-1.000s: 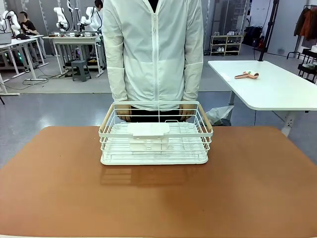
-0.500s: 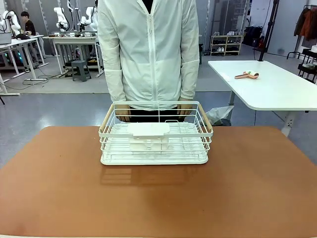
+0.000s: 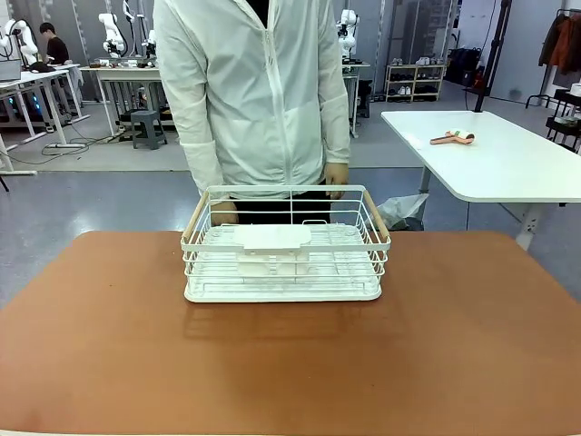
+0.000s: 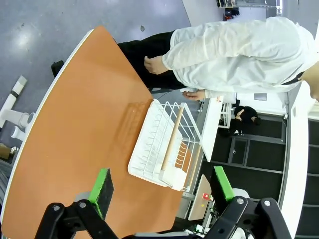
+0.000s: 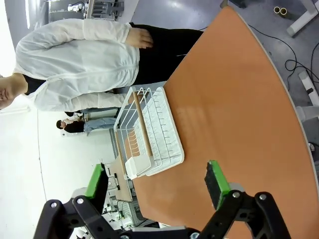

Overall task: Clean the table.
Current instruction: Pick up the Lint Roller when the human hands it over.

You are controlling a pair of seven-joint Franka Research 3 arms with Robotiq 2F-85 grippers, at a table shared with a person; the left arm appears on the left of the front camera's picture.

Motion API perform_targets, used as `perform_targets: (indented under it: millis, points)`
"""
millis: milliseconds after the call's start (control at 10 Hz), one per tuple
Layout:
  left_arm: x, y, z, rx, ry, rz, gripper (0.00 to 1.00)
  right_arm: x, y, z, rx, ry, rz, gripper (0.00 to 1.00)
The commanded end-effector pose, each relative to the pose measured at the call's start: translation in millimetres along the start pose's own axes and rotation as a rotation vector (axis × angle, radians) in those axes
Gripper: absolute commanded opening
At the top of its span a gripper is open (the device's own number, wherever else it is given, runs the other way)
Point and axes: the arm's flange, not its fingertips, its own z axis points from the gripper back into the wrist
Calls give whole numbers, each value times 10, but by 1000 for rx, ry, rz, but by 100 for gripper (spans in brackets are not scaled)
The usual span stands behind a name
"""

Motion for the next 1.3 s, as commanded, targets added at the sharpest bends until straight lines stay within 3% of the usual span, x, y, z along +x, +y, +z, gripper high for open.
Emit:
perform_targets:
  millis: [0,1200]
  points:
    - [19,13,24,-25,5,-10,100,1,27,5,19,-4,11,100]
    - [19,13,24,-25,5,-10,100,1,27,5,19,-4,11,100]
